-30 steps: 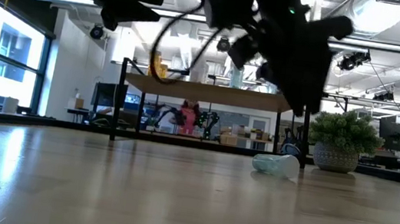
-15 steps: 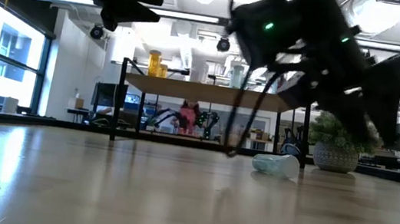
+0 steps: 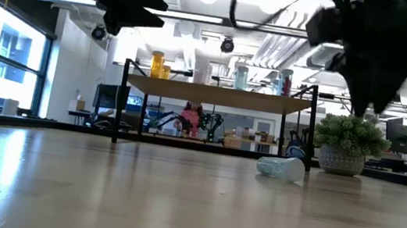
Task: Pick and place medicine bottles onto shelf by color
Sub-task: Put the green pill bottle on the shelf and aligned with the other green pill bottles
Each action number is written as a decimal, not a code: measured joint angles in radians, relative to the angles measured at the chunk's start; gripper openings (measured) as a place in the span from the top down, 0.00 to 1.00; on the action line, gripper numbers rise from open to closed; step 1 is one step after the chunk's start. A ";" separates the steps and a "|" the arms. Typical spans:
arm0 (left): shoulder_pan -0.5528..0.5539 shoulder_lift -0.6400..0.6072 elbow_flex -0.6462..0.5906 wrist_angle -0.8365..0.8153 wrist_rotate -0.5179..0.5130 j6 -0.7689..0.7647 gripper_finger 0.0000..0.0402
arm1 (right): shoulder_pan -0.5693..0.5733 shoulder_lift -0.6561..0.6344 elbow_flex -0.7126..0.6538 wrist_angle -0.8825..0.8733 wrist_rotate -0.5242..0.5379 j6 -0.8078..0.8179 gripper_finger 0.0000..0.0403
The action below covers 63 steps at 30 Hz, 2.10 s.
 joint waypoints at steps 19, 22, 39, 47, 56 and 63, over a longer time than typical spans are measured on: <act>0.000 0.051 0.000 0.064 -0.003 0.000 0.47 | 0.000 -0.006 -0.057 0.499 0.158 0.399 0.55; 0.000 0.051 0.000 0.064 -0.003 0.000 0.47 | 0.000 0.047 -0.057 0.516 0.158 0.429 0.55; 0.000 0.051 0.000 0.064 -0.002 0.000 0.47 | 0.000 0.224 -0.058 0.537 0.234 0.485 0.55; 0.000 0.050 0.000 0.064 -0.003 0.000 0.47 | -0.013 0.261 -0.058 0.544 0.228 0.488 0.55; 0.000 0.050 0.000 0.064 -0.003 0.001 0.47 | -0.023 0.291 -0.058 0.541 0.205 0.477 0.55; 0.000 0.050 0.000 0.064 -0.002 0.000 0.47 | -0.023 0.291 -0.058 0.537 0.202 0.477 0.55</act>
